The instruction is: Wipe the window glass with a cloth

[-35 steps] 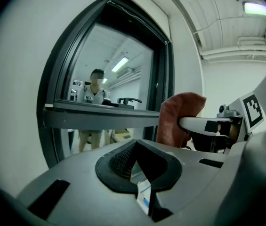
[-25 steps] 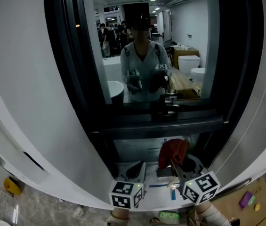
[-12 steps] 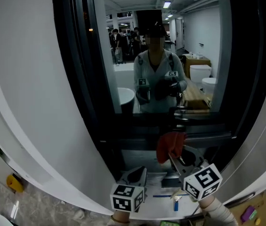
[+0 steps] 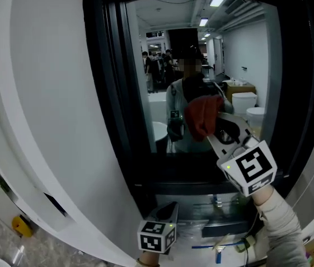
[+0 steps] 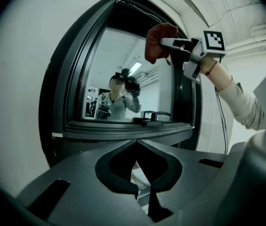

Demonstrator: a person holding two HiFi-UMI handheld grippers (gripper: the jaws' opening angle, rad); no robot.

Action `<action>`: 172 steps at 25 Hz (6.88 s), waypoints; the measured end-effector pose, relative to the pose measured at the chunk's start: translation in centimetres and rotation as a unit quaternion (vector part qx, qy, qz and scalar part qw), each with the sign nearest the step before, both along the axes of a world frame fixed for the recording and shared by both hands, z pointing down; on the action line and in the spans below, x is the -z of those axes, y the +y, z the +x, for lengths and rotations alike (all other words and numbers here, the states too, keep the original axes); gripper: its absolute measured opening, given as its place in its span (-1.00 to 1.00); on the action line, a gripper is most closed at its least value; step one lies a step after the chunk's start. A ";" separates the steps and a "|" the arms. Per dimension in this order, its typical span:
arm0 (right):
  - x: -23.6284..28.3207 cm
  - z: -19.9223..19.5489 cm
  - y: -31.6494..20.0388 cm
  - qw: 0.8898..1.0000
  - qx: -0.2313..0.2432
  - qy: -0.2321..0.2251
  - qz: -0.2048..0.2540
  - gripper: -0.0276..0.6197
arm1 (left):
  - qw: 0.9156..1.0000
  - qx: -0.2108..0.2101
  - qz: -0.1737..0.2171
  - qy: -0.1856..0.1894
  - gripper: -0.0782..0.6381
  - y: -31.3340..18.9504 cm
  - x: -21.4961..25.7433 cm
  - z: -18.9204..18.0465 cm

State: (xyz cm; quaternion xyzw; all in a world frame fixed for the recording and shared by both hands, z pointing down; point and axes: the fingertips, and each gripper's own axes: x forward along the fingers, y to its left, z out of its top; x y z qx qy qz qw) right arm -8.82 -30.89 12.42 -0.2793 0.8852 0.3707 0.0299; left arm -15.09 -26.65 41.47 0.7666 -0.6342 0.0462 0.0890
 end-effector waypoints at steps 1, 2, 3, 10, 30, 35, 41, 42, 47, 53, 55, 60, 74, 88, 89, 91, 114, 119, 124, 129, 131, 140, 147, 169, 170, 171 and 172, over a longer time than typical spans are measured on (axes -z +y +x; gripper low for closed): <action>2.0 -0.5 -0.1 1.000 -0.009 0.002 0.023 -0.73 | 1.000 -0.001 0.000 0.000 -0.77 -0.2 0.1 -0.2; 3.9 -1.0 -0.2 0.999 -0.019 0.005 0.047 -0.73 | 1.000 -0.002 -0.001 0.000 -0.77 -0.3 0.2 -0.4; 5.8 -1.5 -0.2 0.997 -0.029 0.006 0.071 -0.73 | 1.000 -0.004 -0.001 -0.001 -0.77 -0.5 0.3 -0.5; 19.0 -4.6 -0.7 0.975 -0.093 -0.026 0.200 -0.73 | 1.000 -0.004 0.020 -0.009 -0.77 -1.7 2.1 -1.6; 28.9 -13.6 -4.5 0.843 -0.357 0.110 0.388 -0.73 | 0.999 0.031 0.012 -0.009 -0.77 -1.0 1.4 -5.5; 27.5 -13.9 -6.3 0.846 -0.358 0.135 0.370 -0.73 | 0.999 0.029 0.013 -0.006 -0.77 -1.0 1.3 -5.1; 25.6 -14.2 -7.5 0.857 -0.344 0.151 0.352 -0.73 | 1.000 0.026 0.014 -0.008 -0.77 -1.3 1.6 -4.8; 25.2 -14.3 -7.7 0.859 -0.341 0.153 0.349 -0.73 | 1.000 0.025 0.014 -0.008 -0.77 -1.2 1.6 -4.7; 23.0 -14.5 -7.9 0.871 -0.325 0.155 0.335 -0.73 | 1.000 0.019 0.014 -0.008 -0.77 -1.2 1.6 -4.0; 19.6 -14.9 -8.3 0.882 -0.306 0.169 0.315 -0.73 | 1.000 0.015 0.009 -0.006 -0.77 -1.0 1.1 -3.5; 18.5 -14.8 -8.4 0.885 -0.302 0.171 0.309 -0.73 | 1.000 0.016 0.008 -0.006 -0.77 -0.9 1.0 -3.4; 15.6 -14.5 -8.6 0.891 -0.290 0.184 0.297 -0.73 | 1.000 0.016 0.009 0.001 -0.77 -0.7 1.1 -3.4; 6.0 -14.2 -8.8 0.914 -0.242 0.221 0.241 -0.73 | 1.000 0.013 0.008 0.003 -0.77 -0.1 1.0 -2.6; -4.7 -13.6 -9.1 0.931 -0.203 0.260 0.157 -0.73 | 1.000 0.009 0.005 0.004 -0.77 0.8 0.6 -1.8; -5.7 -13.6 -9.1 0.931 -0.200 0.266 0.152 -0.73 | 1.000 0.009 0.003 0.004 -0.77 0.9 0.5 -1.8; -7.7 -13.6 -9.1 0.928 -0.195 0.281 0.145 -0.73 | 1.000 0.010 -0.001 0.004 -0.77 1.0 0.2 -1.7; -18.2 -14.5 -8.6 0.928 -0.144 0.340 0.054 -0.73 | 1.000 0.018 -0.011 0.009 -0.77 2.3 -0.7 -2.2; -13.9 -13.5 -7.1 0.934 -0.140 0.315 0.100 -0.73 | 1.000 0.012 -0.013 0.007 -0.77 1.5 -0.8 -2.0; -7.0 -11.0 -6.7 0.942 -0.154 0.273 0.125 -0.73 | 1.000 -0.003 -0.004 0.005 -0.77 0.1 -0.3 -1.4; 0.3 -7.8 -6.3 0.940 -0.184 0.234 0.164 -0.73 | 1.000 -0.021 -0.005 -0.001 -0.77 -1.3 -0.3 -0.4; 3.6 -6.5 -6.3 0.936 -0.203 0.219 0.184 -0.73 | 1.000 -0.030 -0.004 -0.001 -0.77 -1.9 -0.2 0.2; 17.1 -1.0 -6.2 0.880 -0.314 0.192 0.299 -0.73 | 0.999 -0.049 0.004 0.003 -0.77 -3.9 0.2 1.3; 25.5 3.1 -8.2 0.831 -0.412 0.171 0.331 -0.73 | 0.999 -0.052 0.004 0.006 -0.77 -4.7 -0.1 1.3; 26.0 4.2 -13.6 0.822 -0.465 0.177 0.277 -0.73 | 0.999 -0.034 0.010 0.013 -0.77 -4.8 0.1 -0.8; 25.5 4.0 -13.7 0.824 -0.461 0.180 0.276 -0.73 | 0.999 -0.036 0.010 0.012 -0.77 -4.8 0.1 -0.7; 24.9 3.9 -13.7 0.826 -0.457 0.181 0.274 -0.73 | 0.999 -0.038 0.011 0.012 -0.77 -4.8 0.1 -0.6; 24.3 3.7 -13.8 0.829 -0.453 0.182 0.271 -0.73 | 0.999 -0.040 0.010 0.011 -0.77 -4.7 0.1 -0.4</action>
